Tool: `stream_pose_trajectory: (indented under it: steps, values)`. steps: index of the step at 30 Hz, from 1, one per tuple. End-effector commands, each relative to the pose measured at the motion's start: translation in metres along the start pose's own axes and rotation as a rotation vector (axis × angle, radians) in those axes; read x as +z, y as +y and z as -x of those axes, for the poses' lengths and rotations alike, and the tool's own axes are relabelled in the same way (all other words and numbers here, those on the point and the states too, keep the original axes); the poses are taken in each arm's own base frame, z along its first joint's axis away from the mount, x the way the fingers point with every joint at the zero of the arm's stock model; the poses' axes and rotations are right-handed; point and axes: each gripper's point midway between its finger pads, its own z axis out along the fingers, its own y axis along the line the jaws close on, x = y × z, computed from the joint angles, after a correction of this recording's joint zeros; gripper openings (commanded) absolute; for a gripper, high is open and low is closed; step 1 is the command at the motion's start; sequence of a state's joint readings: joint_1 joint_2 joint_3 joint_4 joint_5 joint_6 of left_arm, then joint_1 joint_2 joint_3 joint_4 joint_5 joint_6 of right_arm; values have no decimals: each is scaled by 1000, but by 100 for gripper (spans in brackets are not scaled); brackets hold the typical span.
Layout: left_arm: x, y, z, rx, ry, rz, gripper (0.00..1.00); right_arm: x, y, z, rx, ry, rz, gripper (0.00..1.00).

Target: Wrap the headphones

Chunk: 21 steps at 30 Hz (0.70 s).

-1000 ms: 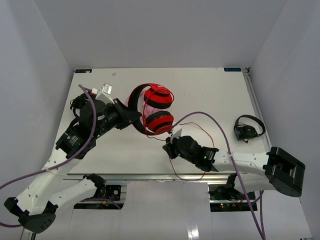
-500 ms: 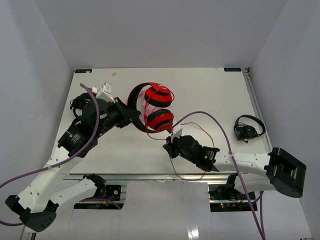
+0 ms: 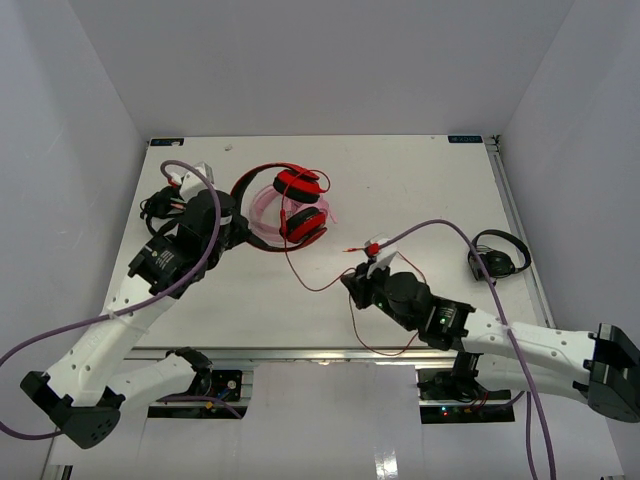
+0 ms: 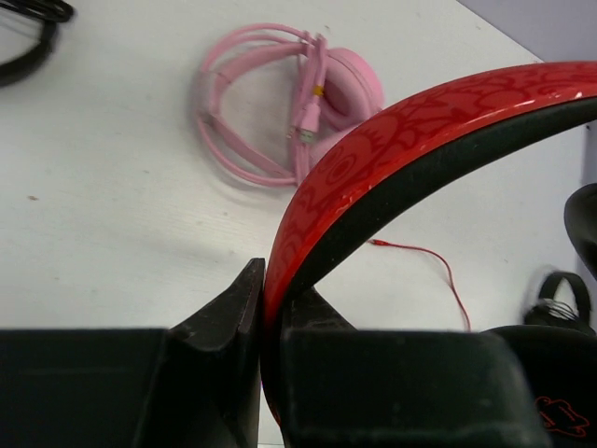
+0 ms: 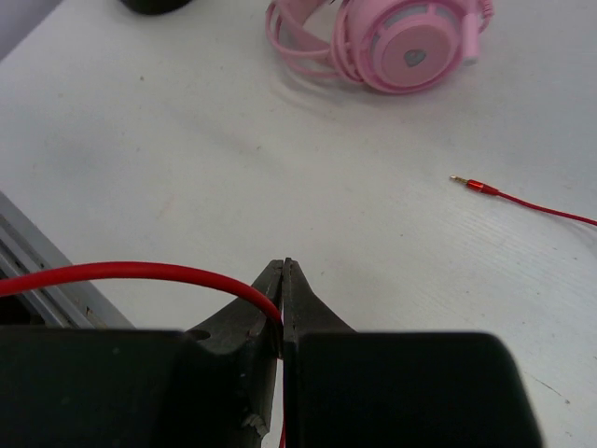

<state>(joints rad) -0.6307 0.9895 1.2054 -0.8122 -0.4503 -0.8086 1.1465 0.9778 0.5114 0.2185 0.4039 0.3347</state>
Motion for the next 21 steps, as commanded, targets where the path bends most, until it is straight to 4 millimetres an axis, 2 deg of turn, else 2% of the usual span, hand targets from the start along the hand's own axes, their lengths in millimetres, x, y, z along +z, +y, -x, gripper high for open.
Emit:
stream_pose_trajectory:
  steps: [1,8,11,14,15,18,21]
  values:
    - [-27,10,68,-51,-223,104,0,-23,-49,13,101,-124,-216,8]
    - [-48,34,98,-43,-341,228,0,-60,-122,22,234,-275,-525,8]
    - [-53,44,104,-21,-374,274,0,-72,-141,29,282,-333,-576,8]
    - [-56,42,107,-28,-379,258,0,-81,-161,36,315,-373,-631,8]
    - [-55,42,106,-21,-377,259,0,-82,-162,37,316,-378,-631,8]
    - [-67,5,106,-34,-356,-1,0,-83,-177,37,321,-368,-659,8]
    - [-83,-19,101,-34,-326,-191,0,-75,-184,29,318,-321,-669,8]
